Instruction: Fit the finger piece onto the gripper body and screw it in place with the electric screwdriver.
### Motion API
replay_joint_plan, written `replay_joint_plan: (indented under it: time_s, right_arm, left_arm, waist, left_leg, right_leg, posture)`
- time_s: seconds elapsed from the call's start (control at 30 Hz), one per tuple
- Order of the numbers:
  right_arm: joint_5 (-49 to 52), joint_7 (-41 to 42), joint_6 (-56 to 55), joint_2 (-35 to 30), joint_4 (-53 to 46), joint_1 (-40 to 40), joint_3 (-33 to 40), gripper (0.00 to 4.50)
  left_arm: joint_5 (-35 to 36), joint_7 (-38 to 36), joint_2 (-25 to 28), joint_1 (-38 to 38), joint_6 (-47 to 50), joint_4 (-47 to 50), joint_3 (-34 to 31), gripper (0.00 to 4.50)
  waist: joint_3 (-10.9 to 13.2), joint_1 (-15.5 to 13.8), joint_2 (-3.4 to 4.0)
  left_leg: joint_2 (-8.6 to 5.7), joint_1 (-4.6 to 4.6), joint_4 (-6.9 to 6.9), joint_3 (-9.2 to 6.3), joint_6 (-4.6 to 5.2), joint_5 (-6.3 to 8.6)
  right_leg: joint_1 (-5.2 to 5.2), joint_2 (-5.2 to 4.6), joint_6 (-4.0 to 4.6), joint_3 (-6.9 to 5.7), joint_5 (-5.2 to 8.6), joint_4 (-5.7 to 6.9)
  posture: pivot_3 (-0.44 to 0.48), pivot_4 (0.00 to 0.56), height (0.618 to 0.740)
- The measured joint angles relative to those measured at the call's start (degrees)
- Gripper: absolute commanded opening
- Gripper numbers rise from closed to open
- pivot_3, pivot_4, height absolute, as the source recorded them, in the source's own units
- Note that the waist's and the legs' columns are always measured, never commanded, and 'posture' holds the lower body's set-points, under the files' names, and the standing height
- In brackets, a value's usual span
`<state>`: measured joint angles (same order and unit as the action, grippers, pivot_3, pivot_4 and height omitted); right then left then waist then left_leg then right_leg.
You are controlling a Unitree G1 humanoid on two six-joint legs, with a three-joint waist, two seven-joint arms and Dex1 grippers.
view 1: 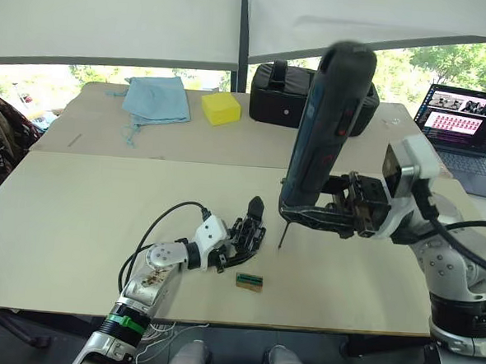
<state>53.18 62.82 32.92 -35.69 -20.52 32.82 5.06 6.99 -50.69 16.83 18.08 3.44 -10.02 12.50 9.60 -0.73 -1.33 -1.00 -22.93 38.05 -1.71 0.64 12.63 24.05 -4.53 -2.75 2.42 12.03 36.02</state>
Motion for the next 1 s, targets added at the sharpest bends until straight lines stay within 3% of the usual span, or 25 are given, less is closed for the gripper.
replay_joint_plan:
  time_s: [0.43, 1.0]
  right_arm:
    - [1.36, -7.94, 5.49, 10.03, 4.09, 13.53, -5.70, 1.90]
    - [-11.80, -6.39, 1.50, 14.89, 9.56, 13.34, -11.82, 1.90]
  left_arm:
    - [0.25, -2.59, 0.61, 1.51, -1.10, -1.99, 0.01, 2.31]
    - [0.46, -2.61, 0.81, 1.28, -0.54, -1.48, -0.06, 2.31]
  waist:
    - [-0.01, 0.10, 0.02]
    - [-0.02, 0.26, 0.02]
  left_leg:
    - [-0.01, -0.04, 0.00, -0.20, 0.00, 0.00]
    - [-0.04, -0.05, -0.01, -0.32, 0.00, 0.00]
  right_leg:
    - [0.08, -0.02, 0.01, 0.01, -0.01, 0.04]
    - [0.10, -0.01, 0.01, -0.01, -0.01, 0.04]
  posture:
    - [0.000, 0.150, 0.740]
    - [0.000, 0.150, 0.740]
